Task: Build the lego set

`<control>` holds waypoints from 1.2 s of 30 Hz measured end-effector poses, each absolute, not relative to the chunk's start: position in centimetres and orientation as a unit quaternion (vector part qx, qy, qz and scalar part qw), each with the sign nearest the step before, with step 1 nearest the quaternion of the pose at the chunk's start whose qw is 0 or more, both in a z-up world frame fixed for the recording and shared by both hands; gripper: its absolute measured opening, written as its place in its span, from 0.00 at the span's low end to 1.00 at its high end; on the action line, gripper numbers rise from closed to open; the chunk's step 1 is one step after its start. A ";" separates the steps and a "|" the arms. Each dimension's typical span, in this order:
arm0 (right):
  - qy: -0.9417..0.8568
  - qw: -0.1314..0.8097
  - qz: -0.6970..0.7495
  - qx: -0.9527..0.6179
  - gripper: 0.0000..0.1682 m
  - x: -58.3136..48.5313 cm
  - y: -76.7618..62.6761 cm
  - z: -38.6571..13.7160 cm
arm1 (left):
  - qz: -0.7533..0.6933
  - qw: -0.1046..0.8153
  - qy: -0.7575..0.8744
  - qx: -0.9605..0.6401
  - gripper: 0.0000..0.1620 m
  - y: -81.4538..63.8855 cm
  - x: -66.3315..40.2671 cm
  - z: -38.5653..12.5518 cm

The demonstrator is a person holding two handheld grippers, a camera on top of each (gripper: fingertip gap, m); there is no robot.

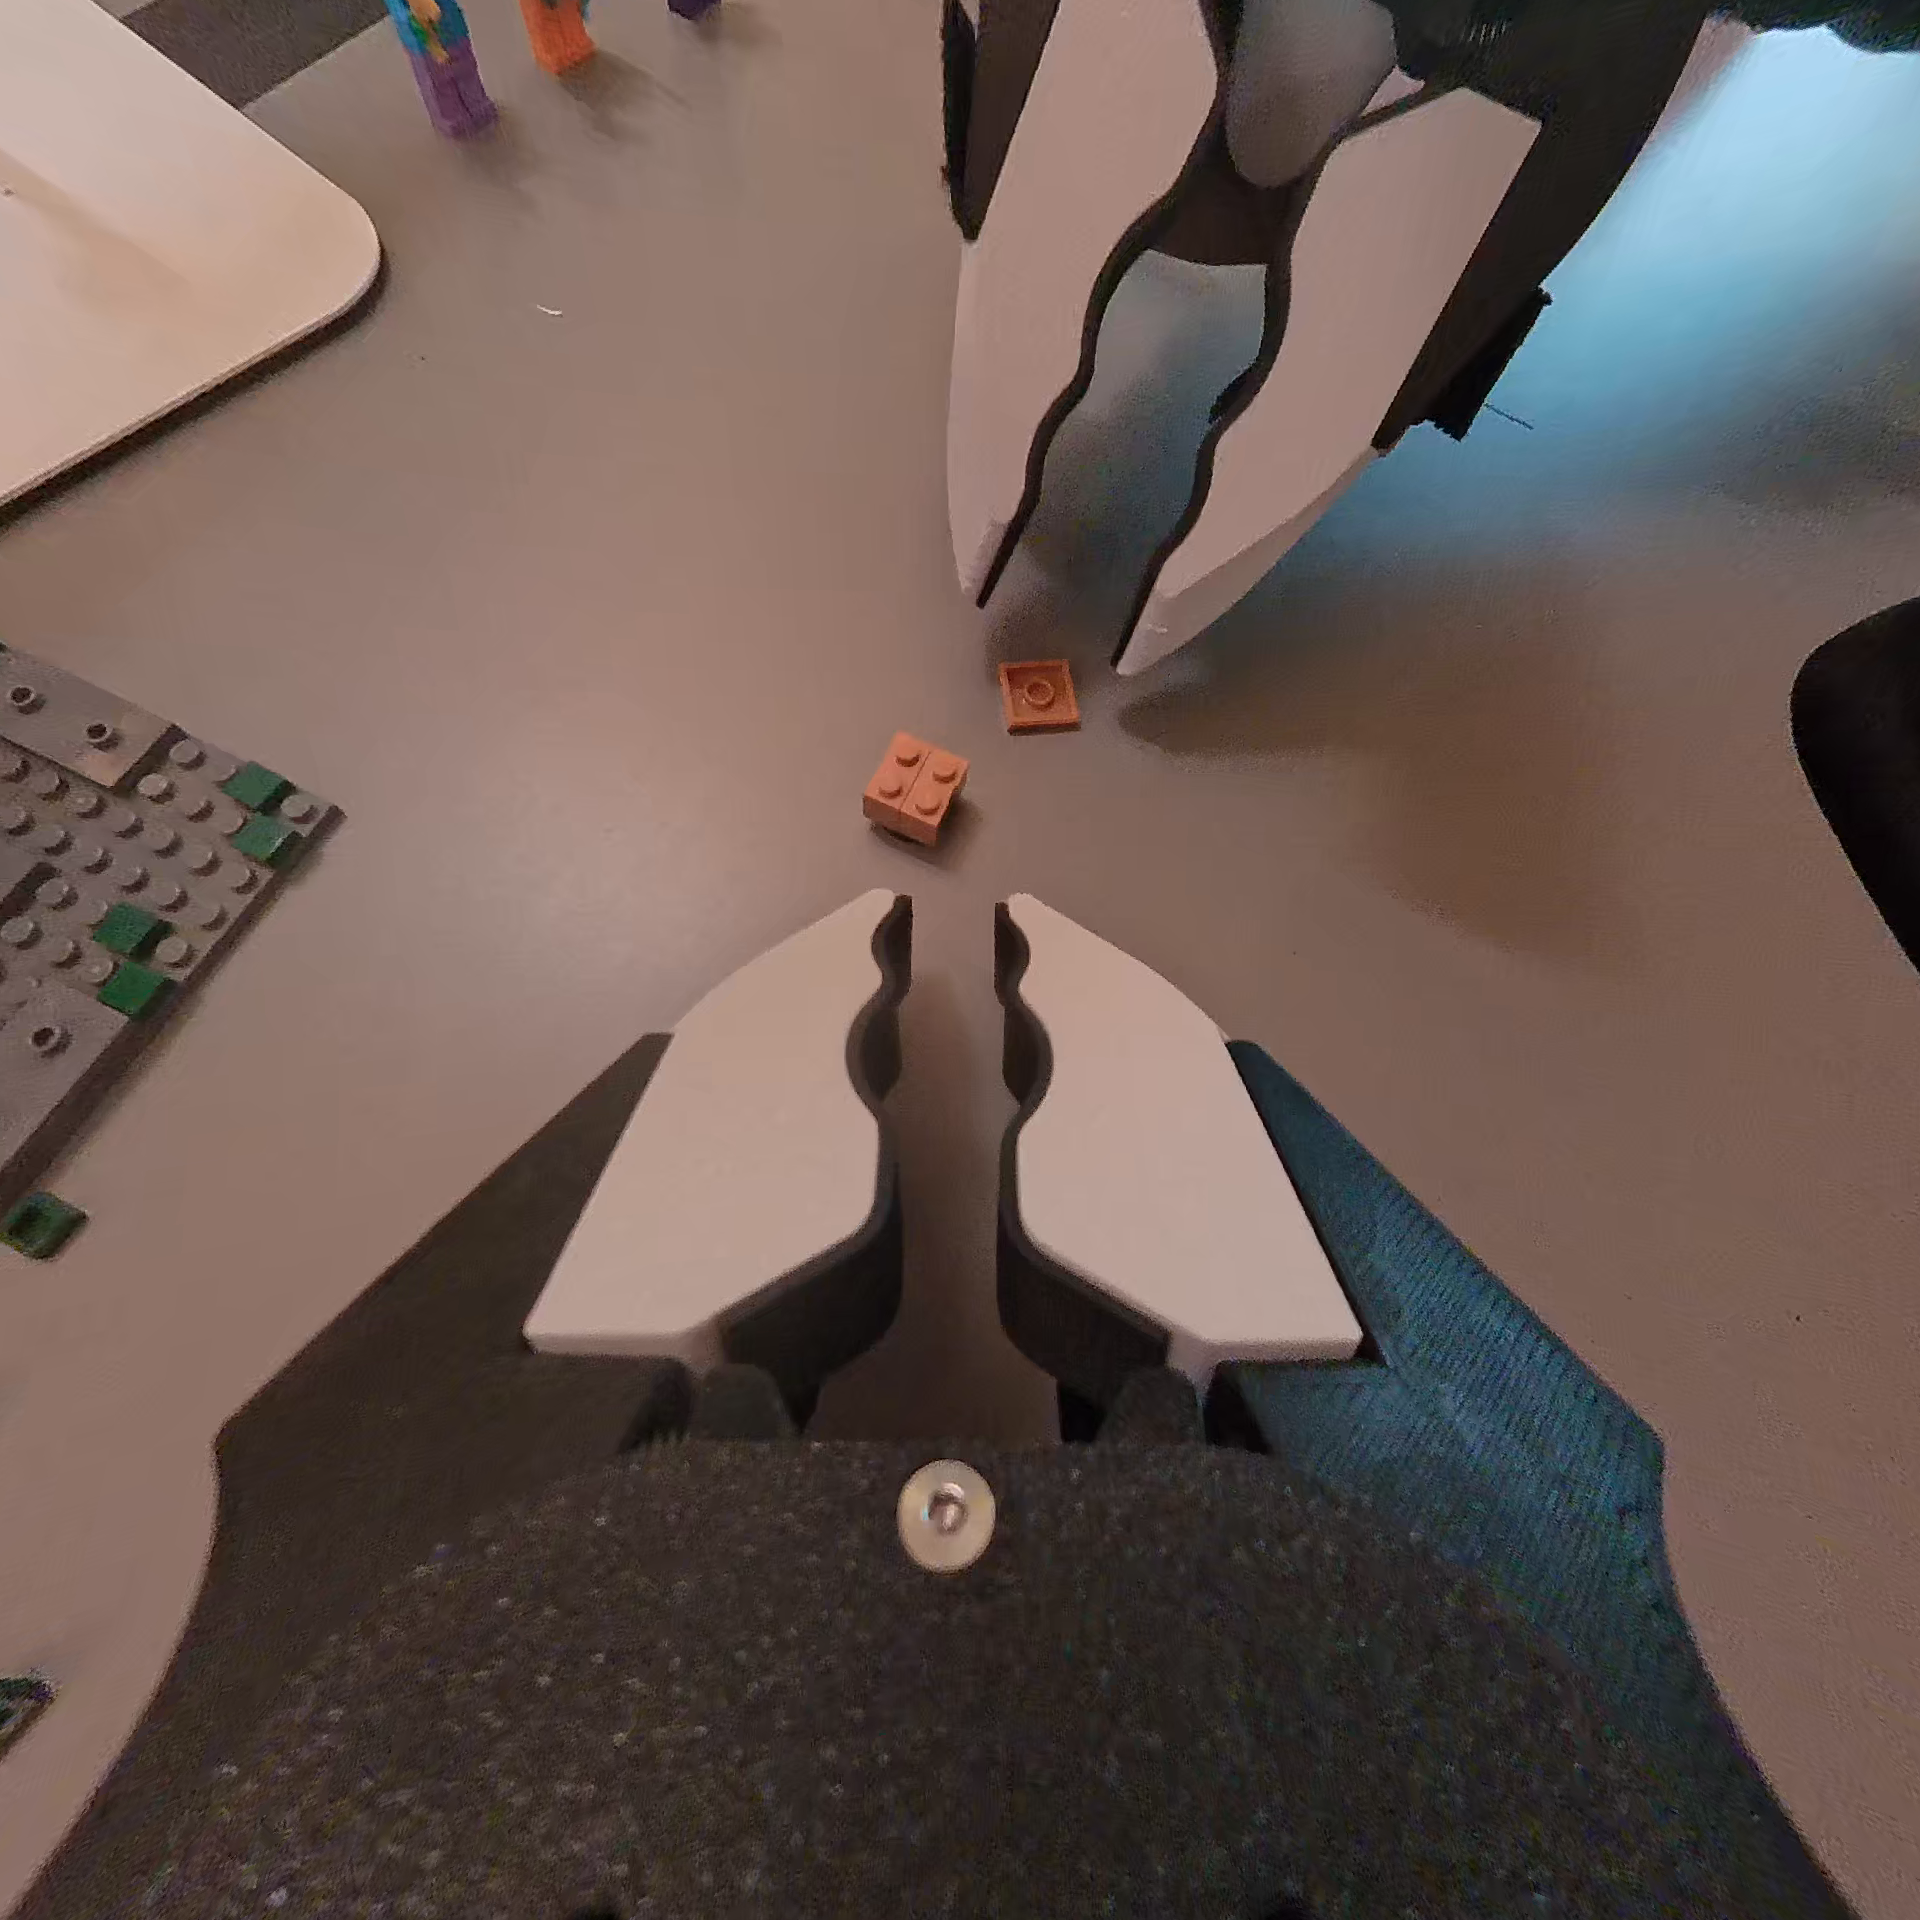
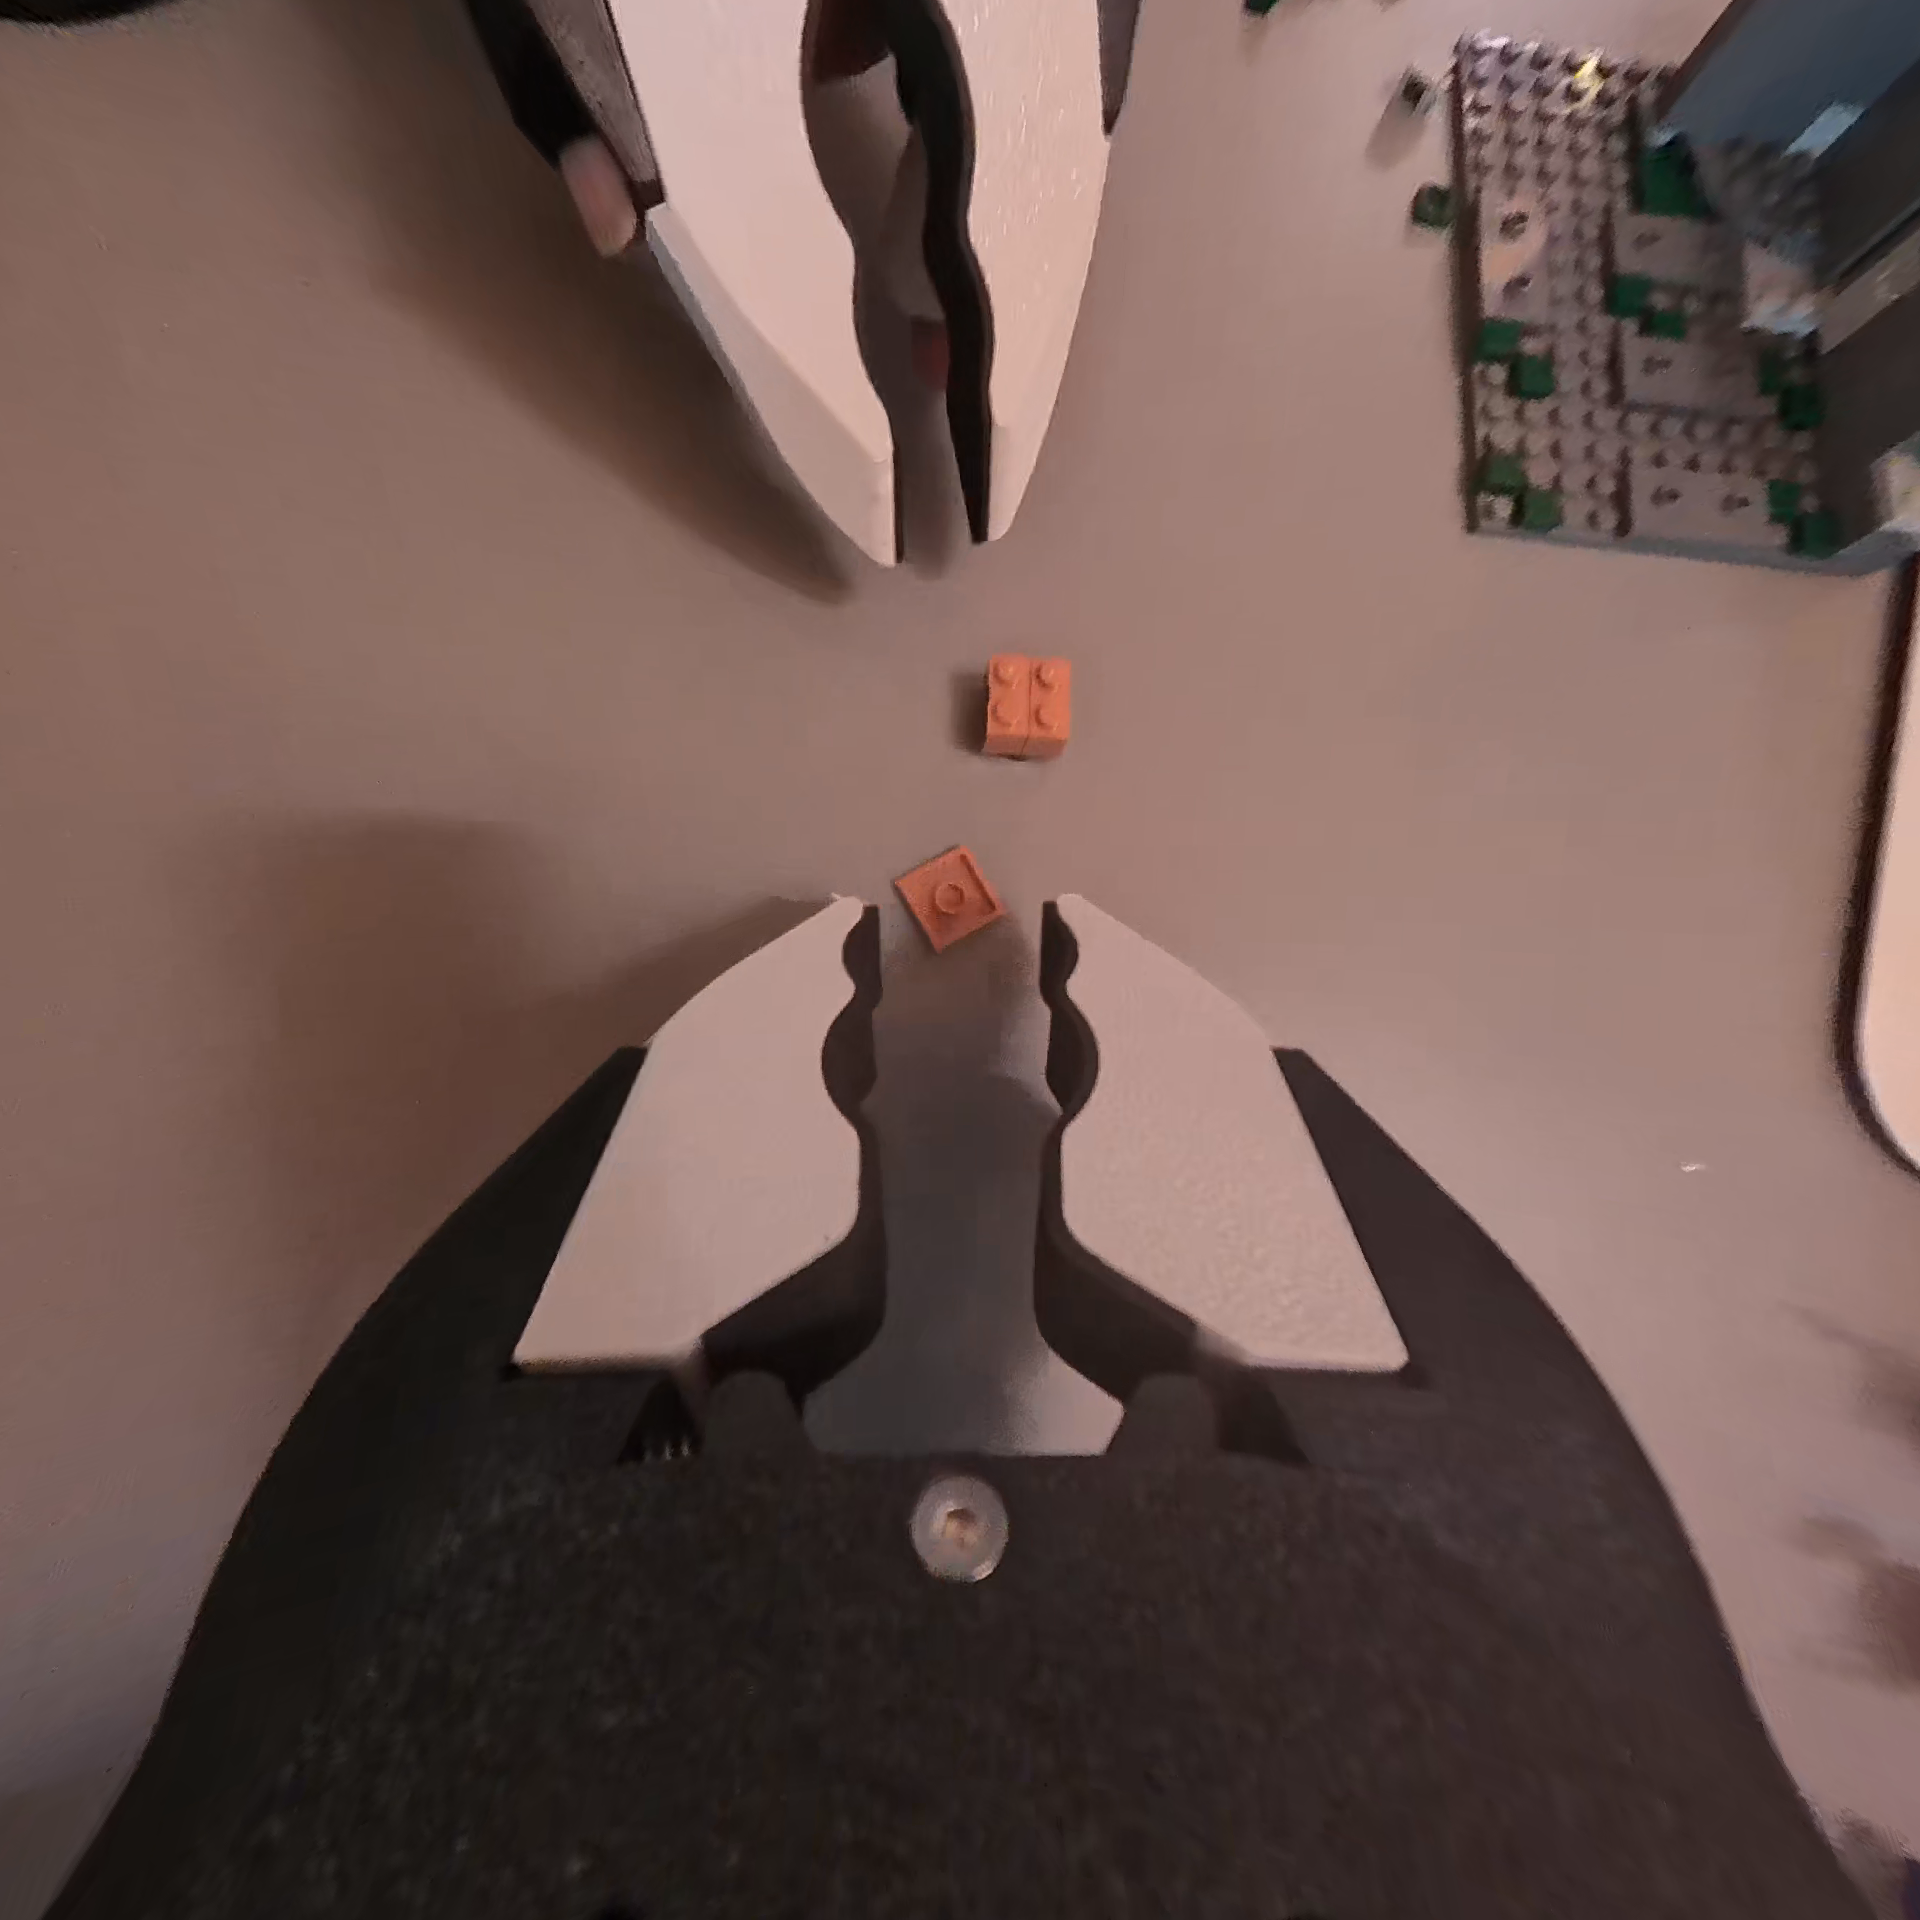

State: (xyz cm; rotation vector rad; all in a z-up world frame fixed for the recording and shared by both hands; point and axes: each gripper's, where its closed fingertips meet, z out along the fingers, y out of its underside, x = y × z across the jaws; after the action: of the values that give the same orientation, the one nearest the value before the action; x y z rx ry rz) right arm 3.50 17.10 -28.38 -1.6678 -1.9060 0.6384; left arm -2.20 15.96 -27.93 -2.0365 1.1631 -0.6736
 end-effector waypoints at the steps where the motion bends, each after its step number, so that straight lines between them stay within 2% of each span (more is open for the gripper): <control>1: -0.707 0.256 0.237 -0.616 0.17 3.5 16.9 -28.5 | -0.259 0.344 0.448 -0.783 0.09 15.9 -2.2 -28.0; 10: -0.732 0.221 0.227 -0.603 0.16 3.1 17.0 -29.5 | -0.264 0.345 0.451 -0.780 0.08 15.9 -2.2 -27.9; 13: -0.737 0.207 0.233 -0.600 0.11 3.0 16.9 -29.5 | -0.265 0.347 0.455 -0.776 0.08 15.7 -2.1 -27.9; 18: -0.731 0.187 0.249 -0.608 0.09 2.9 16.5 -29.5 | -0.273 0.367 0.488 -0.744 0.10 14.9 -1.3 -27.0; 29: -0.645 0.108 0.453 -0.606 0.09 1.9 11.6 -25.2 | -0.177 0.491 0.645 -0.557 0.12 11.5 1.5 -24.7; 36: -0.632 0.058 0.496 -0.593 0.09 1.5 9.5 -24.1 | -0.124 0.523 0.685 -0.492 0.04 10.0 2.2 -24.3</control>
State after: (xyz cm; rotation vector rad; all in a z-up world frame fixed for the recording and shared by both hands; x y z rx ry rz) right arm 1.52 9.52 -24.15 -1.7978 -1.9141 1.5033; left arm 2.21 10.02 -24.26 -1.1776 1.6400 -0.2975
